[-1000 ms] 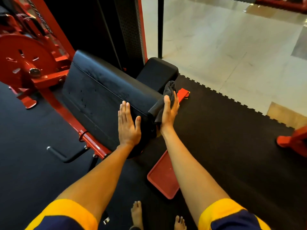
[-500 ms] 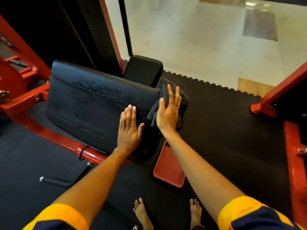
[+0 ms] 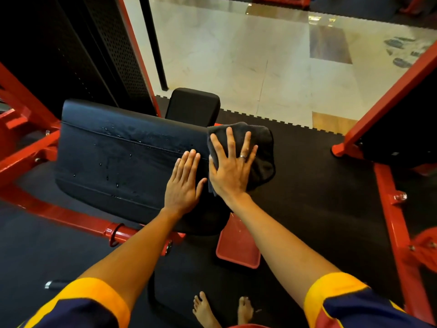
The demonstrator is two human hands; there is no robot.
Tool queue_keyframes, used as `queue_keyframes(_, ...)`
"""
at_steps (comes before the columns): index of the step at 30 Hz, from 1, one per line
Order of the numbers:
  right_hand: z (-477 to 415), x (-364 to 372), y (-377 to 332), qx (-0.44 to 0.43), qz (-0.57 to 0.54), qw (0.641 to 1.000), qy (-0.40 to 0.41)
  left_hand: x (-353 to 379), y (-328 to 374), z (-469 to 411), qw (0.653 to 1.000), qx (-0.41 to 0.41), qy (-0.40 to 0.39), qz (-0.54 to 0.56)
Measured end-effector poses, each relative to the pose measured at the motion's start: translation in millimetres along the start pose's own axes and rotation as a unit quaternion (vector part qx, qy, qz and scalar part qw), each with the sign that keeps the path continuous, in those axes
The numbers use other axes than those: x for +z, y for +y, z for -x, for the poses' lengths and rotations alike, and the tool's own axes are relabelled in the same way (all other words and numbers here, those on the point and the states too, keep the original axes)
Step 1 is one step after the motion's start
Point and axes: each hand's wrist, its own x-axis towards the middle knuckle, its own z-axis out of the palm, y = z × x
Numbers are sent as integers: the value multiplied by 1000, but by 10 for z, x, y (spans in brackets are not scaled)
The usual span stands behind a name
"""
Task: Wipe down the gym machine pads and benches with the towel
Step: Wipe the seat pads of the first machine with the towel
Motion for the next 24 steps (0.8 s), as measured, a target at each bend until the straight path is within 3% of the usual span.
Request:
queue_keyframes(4, 551, -24, 300, -107, 9, 994, -29, 9, 10, 14, 1000, -5, -3, 3)
queue_keyframes(7, 615, -7, 371, -22, -53, 998, -30, 15, -5, 8, 1000, -11, 3, 2)
queue_keyframes(11, 95, 21, -129, 114, -75, 991, -8, 47, -17, -11, 1000, -7, 3, -5)
queue_keyframes(13, 170, 50, -290, 79, -33, 996, -13, 65, -37, 11, 1000, -1, -2, -9)
queue_keyframes(17, 695, 20, -34, -78, -12, 997, -22, 72, -25, 31, 1000, -7, -3, -5)
queue_keyframes(19, 627, -14, 167, -95, -3, 995, -8, 48, -23, 11, 1000, -11, -3, 7)
queue_keyframes(24, 90, -12, 187, 73, -74, 995, -13, 3, -8, 21, 1000, -4, -10, 0)
